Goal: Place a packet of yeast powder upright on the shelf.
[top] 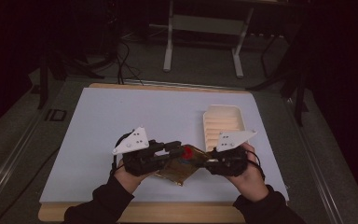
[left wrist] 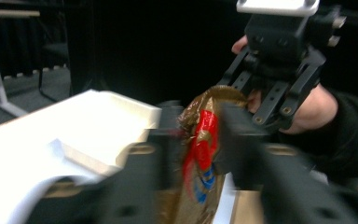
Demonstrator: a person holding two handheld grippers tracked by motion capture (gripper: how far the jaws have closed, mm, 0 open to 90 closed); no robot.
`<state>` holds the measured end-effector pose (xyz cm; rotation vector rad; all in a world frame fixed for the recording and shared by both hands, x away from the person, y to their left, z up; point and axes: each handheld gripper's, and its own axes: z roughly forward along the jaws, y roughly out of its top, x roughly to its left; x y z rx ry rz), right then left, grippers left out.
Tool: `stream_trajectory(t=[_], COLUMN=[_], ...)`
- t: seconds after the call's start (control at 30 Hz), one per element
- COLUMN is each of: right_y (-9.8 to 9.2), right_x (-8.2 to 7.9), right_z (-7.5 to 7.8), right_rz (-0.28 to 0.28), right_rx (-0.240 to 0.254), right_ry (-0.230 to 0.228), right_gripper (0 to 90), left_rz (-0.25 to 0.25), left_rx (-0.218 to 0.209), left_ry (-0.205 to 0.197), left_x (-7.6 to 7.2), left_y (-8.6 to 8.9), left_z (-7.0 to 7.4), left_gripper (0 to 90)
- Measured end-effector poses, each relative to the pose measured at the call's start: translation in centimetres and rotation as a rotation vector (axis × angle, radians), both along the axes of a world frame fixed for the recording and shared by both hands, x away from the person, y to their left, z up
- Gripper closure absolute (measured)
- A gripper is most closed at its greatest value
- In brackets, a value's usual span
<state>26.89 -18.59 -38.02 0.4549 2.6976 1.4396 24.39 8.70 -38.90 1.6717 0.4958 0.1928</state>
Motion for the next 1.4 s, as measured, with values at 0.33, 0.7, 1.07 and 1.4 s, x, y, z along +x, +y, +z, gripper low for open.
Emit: stream_trajectory(t=[0.33,0.7,1.07,1.4], right_y=[-0.8,-2.9,-7.0,-11.1], right_x=[0.6,1.8,3.4,5.1], right_z=[2.1,4.0,6.0,6.8], right_rz=[0.007,0.016,-0.02,-0.073], right_rx=[0.016,-0.005,0.017,-0.032], right_ry=[-0.063,-0.156,-0.271,-0.288], right_gripper=[79.8,79.9,79.4,79.5], left_rz=[0.008,0.05,0.067,0.132], left_rx=[0.019,0.022,0.079,0.116], left_ry=[-0.009,-0.028,-0.083,-0.014], left_x=[-0.2,-0.5,-1.7,-2.5], left_y=[1.0,2.7,5.5,7.0], left_z=[-0.4,-2.1,-5.9,-9.2], left_gripper=[12.3,7.9,8.0,0.0])
